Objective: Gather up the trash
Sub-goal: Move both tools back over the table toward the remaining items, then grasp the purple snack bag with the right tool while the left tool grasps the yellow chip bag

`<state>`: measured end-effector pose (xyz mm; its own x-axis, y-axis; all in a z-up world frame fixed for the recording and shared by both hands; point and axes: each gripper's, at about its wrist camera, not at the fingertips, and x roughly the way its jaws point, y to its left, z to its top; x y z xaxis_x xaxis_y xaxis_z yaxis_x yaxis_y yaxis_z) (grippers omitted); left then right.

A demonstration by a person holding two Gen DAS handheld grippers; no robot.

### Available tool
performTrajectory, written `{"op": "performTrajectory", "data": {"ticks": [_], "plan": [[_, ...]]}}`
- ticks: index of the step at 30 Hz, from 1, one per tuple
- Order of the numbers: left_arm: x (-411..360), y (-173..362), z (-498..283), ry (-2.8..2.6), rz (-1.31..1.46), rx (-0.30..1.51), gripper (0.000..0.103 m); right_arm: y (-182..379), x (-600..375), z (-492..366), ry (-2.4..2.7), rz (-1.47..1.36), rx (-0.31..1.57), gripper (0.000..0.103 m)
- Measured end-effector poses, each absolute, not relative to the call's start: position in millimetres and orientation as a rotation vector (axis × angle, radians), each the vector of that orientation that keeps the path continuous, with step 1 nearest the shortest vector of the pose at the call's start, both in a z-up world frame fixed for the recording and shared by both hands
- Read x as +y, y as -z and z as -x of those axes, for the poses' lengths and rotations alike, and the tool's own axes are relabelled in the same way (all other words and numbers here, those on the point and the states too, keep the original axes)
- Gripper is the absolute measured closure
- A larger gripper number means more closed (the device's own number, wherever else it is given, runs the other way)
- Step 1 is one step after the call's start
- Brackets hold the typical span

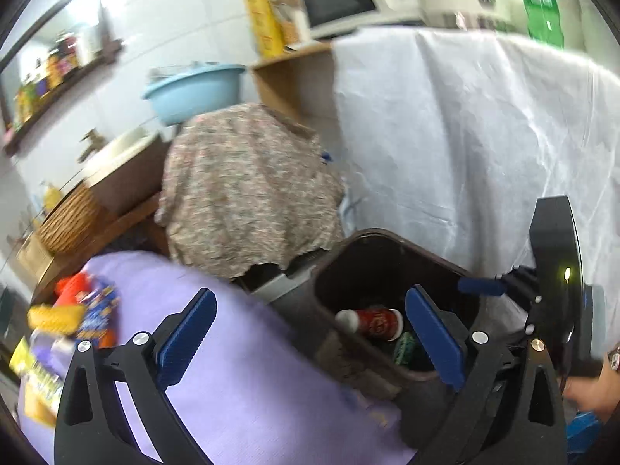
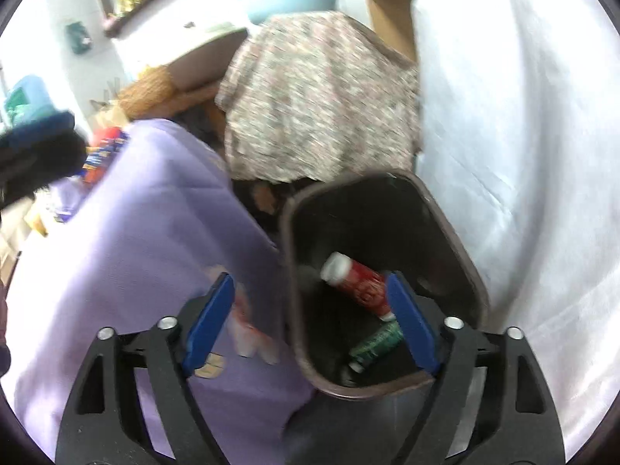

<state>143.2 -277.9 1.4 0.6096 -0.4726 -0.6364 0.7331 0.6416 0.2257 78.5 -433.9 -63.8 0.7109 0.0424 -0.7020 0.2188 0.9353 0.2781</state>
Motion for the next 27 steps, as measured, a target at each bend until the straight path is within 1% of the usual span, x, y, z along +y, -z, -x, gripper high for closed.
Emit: {"op": "performTrajectory", "data": {"ticks": [6, 12, 17, 24, 27], "plan": [[-185, -18, -158, 0.586, -0.405, 0.574, 0.006, 34, -385, -92, -0.069, -0.333, 0.743, 0.019], [-96, -15, -171, 0.421, -0.348, 0.608, 0.006, 2, -327, -117, -0.26, -0.295, 0.731, 0.019], [-33, -12, -192, 0.275, -0.311, 0.612, 0.006, -24, -265, -144, -0.377, -0.211, 0.72, 0.019], [24, -11, -211, 0.212, -0.237, 0.622, 0.006, -58, -173, -186, -0.496, -0.006, 0.663, 0.019], [39, -12, -210, 0.214, -0.244, 0.609, 0.006, -63, -151, -208, -0.485, 0.062, 0.643, 0.026]]}}
